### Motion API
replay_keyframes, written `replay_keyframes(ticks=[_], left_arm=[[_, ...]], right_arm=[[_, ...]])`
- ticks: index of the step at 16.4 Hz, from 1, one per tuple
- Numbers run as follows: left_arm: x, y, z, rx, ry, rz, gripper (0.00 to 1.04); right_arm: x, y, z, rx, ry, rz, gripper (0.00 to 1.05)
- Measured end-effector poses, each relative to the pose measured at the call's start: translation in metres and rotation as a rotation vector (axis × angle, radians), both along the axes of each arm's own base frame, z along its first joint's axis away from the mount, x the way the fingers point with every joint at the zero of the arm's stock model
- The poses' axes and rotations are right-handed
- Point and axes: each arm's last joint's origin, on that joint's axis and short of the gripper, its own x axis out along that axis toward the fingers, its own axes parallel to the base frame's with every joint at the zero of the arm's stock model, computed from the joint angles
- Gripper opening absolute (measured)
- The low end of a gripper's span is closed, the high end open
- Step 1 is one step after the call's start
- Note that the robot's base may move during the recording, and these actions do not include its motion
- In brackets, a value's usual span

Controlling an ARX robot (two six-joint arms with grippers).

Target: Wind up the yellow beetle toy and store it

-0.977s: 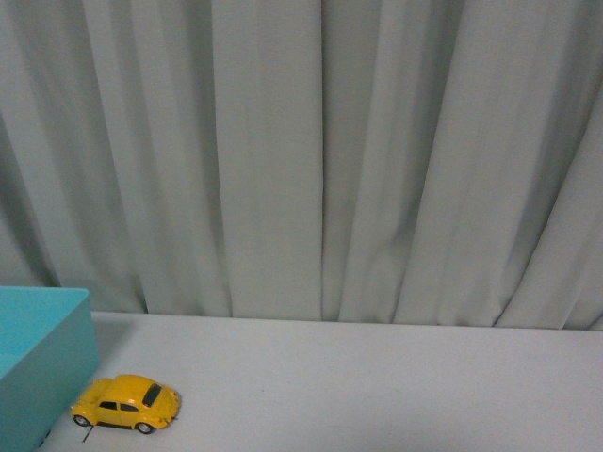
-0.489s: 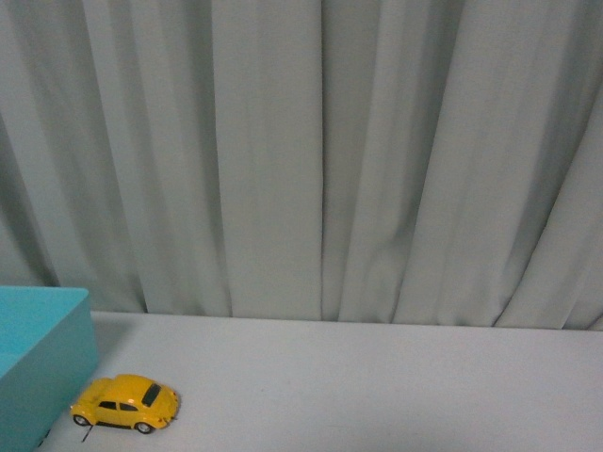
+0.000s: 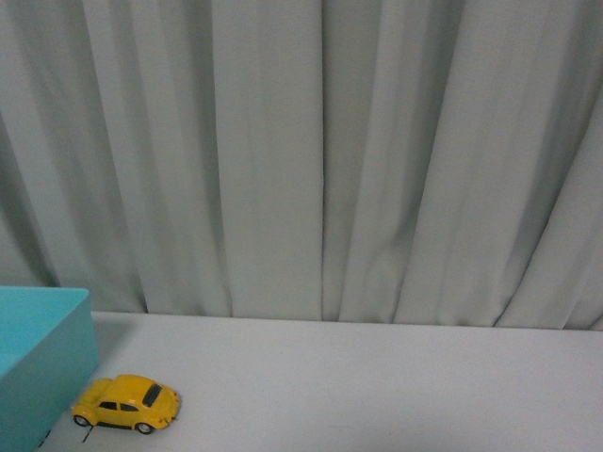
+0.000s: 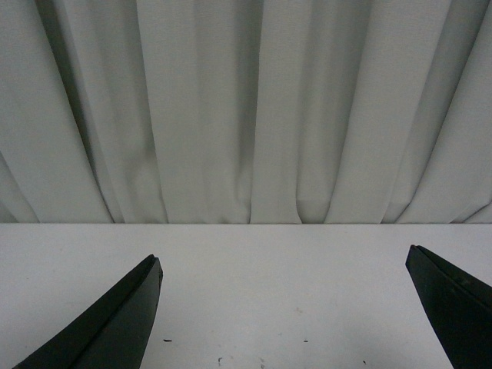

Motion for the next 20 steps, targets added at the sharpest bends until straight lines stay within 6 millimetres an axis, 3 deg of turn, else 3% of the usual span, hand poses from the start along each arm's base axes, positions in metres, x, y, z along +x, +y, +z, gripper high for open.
replay_keyframes(ticks=[2, 5, 6, 11, 14, 17, 20], left_arm=[[0.022, 0.005, 0.004, 0.024, -0.002, -0.029, 0.98], [0.07, 0.011, 0.016, 0.097, -0.03, -0.097, 0.98], [0.108, 0.006, 0.024, 0.193, -0.028, -0.192, 0.98], [0.191, -0.016, 0.012, 0.618, 0.14, -0.67, 0.98], [0.215, -0.033, 0.003, 0.907, 0.281, -0.995, 0.98], [0.223, -0.044, -0.026, 1.199, 0.438, -1.252, 0.98], [0.239, -0.045, -0.048, 1.386, 0.529, -1.403, 0.98]], right_arm=[[0.0, 0.0, 0.0, 0.0, 0.0, 0.0, 0.98], [0.0, 0.0, 0.0, 0.0, 0.0, 0.0, 0.98], [0.0, 0.0, 0.0, 0.0, 0.001, 0.0, 0.98], [0.0, 0.0, 0.0, 0.0, 0.001, 0.0, 0.98], [0.0, 0.0, 0.0, 0.0, 0.001, 0.0, 0.98], [0.0, 0.0, 0.0, 0.0, 0.0, 0.0, 0.98], [0.0, 0.0, 0.0, 0.0, 0.001, 0.0, 0.98]])
